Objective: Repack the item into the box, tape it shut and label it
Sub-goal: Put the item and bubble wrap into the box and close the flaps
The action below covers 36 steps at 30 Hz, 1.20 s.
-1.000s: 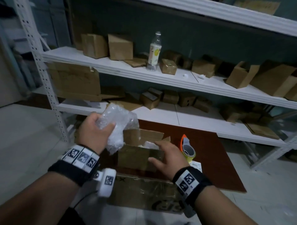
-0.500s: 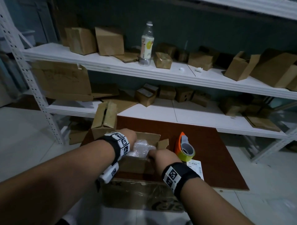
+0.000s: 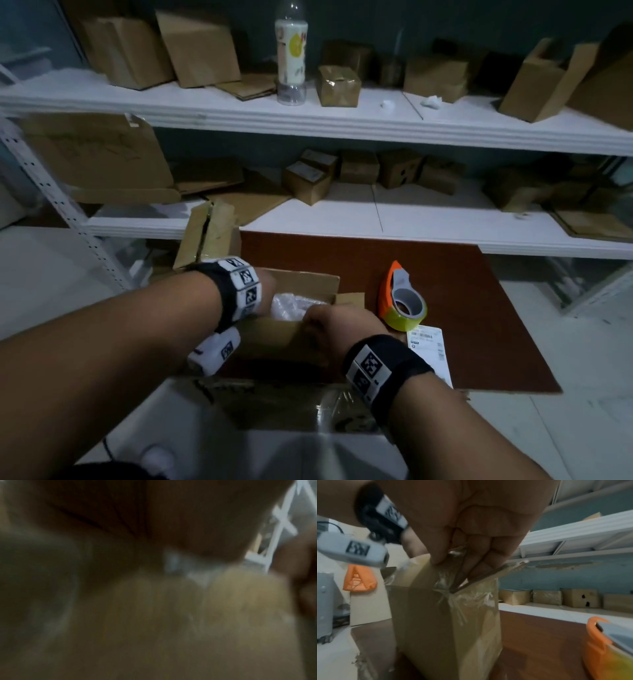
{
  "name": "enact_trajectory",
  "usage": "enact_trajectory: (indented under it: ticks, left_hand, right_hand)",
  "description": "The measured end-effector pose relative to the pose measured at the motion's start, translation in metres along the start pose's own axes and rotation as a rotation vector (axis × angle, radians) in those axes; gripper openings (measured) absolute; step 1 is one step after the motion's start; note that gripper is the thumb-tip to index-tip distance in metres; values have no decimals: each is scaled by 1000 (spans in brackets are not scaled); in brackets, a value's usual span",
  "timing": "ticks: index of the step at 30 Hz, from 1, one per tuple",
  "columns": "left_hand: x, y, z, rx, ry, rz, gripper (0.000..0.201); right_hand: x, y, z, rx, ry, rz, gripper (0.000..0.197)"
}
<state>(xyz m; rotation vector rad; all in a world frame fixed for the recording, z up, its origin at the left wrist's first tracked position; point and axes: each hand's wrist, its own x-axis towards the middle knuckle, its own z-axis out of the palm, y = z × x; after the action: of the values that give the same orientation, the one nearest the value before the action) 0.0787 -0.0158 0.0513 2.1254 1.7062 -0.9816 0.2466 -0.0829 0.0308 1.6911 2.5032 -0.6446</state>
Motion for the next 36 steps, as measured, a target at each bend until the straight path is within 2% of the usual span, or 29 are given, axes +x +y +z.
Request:
enact_trajectory:
  ticks: [4, 6, 7, 8, 9, 11, 12, 18, 21, 23, 26, 28, 32, 34, 36]
  left_hand:
    - [-20, -23, -14, -19, 169, -44, 36]
    - [-31, -25, -16, -86, 319, -15, 21]
    - [-32, -21, -14, -183, 369, 50, 12]
    - [-27, -16, -12, -317, 355, 112, 10]
    - [-24, -11, -11, -427, 276, 154, 15]
    - [-9, -1, -5, -489, 82, 154, 34]
    - [-3, 2, -4, -476, 30, 116, 42]
    - [33, 7, 10, -276, -81, -33, 51]
    - [37, 17, 13, -185, -127, -6, 42]
    - [37, 14, 14, -238, -112, 4, 38]
    - [36, 4, 16, -287, -36, 33, 37]
    - [24, 0, 9, -359, 49, -8, 38]
    - [-12, -20, 4, -391, 376, 12, 33]
    - [-35, -28, 13, -406, 510, 18, 32]
    - [-55, -28, 24, -433, 595, 25, 36]
  right_hand:
    - [9, 6, 11, 85, 2, 21, 18]
    - [13, 9, 15, 116, 6, 22, 18]
    - [15, 10, 16, 129, 10, 22, 18]
    - [16, 11, 16, 137, 18, 15, 18]
    - [17, 12, 15, 139, 21, 16, 17]
    - [17, 13, 13, 152, 15, -1, 17]
    - [16, 14, 13, 165, 23, -20, 17]
    - [10, 20, 17, 169, 113, -124, 13]
    - [13, 22, 17, 160, 111, -114, 14]
    - [17, 22, 15, 153, 83, -98, 15]
    - [20, 21, 15, 87, 69, -85, 16]
    - [17, 19, 15, 58, 134, -88, 19]
    - [10, 15, 13, 35, 191, -65, 27]
    - [3, 15, 11, 130, 274, -2, 36]
    - [-7, 20, 10, 312, 424, 56, 39]
